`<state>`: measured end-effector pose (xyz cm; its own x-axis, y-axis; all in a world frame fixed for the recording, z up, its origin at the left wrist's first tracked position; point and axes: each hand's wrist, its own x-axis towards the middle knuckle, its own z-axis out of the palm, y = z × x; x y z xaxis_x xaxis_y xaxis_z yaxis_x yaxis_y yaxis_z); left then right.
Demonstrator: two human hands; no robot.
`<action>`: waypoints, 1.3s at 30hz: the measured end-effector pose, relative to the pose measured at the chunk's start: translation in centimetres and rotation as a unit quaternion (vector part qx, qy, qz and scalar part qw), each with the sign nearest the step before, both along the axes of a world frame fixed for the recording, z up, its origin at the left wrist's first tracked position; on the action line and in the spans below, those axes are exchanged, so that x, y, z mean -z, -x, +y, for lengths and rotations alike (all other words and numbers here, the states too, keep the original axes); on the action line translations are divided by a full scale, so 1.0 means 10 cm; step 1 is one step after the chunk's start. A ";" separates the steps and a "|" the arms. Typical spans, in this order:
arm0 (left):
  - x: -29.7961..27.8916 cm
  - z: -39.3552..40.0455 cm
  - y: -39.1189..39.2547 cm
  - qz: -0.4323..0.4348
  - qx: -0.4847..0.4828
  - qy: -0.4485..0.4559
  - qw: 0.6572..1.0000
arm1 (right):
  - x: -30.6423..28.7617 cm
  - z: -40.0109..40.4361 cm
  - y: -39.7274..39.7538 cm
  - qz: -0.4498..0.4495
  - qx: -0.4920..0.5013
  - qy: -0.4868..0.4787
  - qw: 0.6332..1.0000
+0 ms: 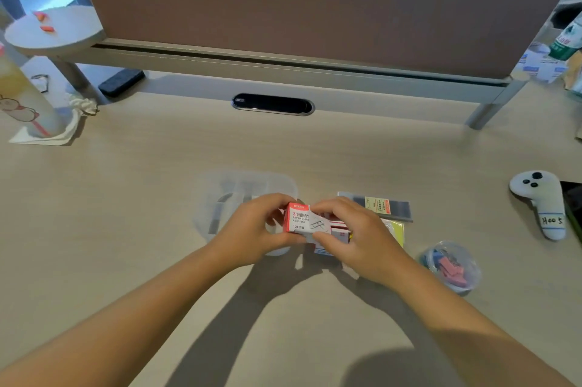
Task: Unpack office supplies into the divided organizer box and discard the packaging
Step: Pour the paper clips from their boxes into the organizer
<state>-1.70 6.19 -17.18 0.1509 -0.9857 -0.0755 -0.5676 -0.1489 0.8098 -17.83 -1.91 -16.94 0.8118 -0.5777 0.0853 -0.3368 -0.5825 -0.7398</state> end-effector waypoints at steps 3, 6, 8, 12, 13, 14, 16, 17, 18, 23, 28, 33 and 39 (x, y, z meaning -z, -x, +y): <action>0.01 0.03 -0.09 0.059 -0.015 -0.002 0.998 | -0.03 -0.01 -0.08 0.004 -0.017 0.026 1.000; 0.05 0.07 -0.14 0.105 -0.021 0.000 0.994 | -0.04 0.01 -0.15 0.011 -0.040 0.071 0.997; 0.08 0.10 -0.16 0.133 -0.026 0.008 0.991 | -0.03 0.04 -0.19 0.014 -0.058 0.113 0.992; 0.18 0.16 -0.21 0.155 -0.023 0.031 0.987 | 0.06 0.08 -0.25 0.011 -0.089 0.191 0.977; 0.21 0.17 -0.22 0.154 -0.019 0.038 0.987 | 0.09 0.10 -0.26 0.008 -0.093 0.206 0.974; 0.24 0.18 -0.22 0.152 -0.015 0.046 0.987 | 0.13 0.12 -0.28 0.005 -0.095 0.226 0.970; 0.30 0.21 -0.22 0.155 -0.014 0.062 0.986 | 0.18 0.16 -0.30 0.001 -0.090 0.267 0.960; 0.33 0.23 -0.22 0.159 -0.017 0.072 0.985 | 0.19 0.18 -0.30 0.003 -0.085 0.283 0.955; 0.36 0.26 -0.21 0.159 -0.020 0.084 0.983 | 0.21 0.21 -0.30 0.004 -0.080 0.297 0.952; 0.47 0.47 -0.11 0.141 -0.005 0.156 0.978 | 0.31 0.41 -0.21 -0.018 -0.058 0.326 0.943; 0.60 0.74 -0.06 0.141 0.014 0.183 0.973 | 0.38 0.74 -0.14 -0.039 -0.043 0.334 0.941; 0.65 1.10 0.02 0.153 0.023 0.194 0.969 | 0.41 1.08 -0.10 -0.037 -0.052 0.328 0.942; 0.68 1.26 0.04 0.175 0.004 0.180 0.968 | 0.38 1.21 -0.09 -0.041 -0.071 0.292 0.953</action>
